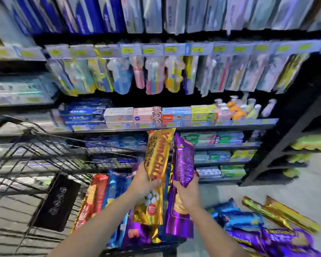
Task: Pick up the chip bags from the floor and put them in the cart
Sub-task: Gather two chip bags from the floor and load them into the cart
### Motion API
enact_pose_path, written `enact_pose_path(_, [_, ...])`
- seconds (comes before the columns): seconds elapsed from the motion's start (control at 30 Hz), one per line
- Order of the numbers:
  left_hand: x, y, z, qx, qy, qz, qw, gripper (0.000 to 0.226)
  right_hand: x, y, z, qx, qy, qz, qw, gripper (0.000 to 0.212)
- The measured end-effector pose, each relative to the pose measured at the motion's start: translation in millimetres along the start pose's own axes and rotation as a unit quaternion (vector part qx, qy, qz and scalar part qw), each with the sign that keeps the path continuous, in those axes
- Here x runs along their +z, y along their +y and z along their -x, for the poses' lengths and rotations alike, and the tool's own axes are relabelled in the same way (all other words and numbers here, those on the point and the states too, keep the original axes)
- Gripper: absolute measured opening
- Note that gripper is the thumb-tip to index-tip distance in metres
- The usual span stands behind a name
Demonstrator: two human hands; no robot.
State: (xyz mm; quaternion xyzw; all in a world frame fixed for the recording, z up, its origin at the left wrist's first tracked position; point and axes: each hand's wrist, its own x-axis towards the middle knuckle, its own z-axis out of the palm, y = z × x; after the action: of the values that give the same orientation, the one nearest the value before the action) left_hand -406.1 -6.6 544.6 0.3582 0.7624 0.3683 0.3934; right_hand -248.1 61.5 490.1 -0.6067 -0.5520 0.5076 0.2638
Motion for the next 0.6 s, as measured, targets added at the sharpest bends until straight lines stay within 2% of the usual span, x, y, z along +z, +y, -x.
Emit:
enact_pose_path(0.17, [-129, -58, 7, -0.044, 0.035, 0.008, 0.998, 0.063, 138, -58, 49, 0.001, -0.080, 0.016, 0.997, 0.053])
enact_pose_path(0.33, [-220, -135, 6, -0.087, 0.060, 0.021, 0.994, 0.059, 255, -70, 82, 0.012, -0.107, 0.058, 0.992, 0.064])
enact_pose_path(0.47, [-264, -198, 5, -0.120, 0.065, 0.031, 0.990, 0.065, 319, -61, 102, 0.037, -0.125, 0.103, 0.986, 0.065])
enact_pose_path(0.6, [-277, -265, -10, -0.156, 0.062, 0.049, 0.985, 0.076, 361, -45, 106, 0.054, -0.137, 0.164, 0.975, 0.061])
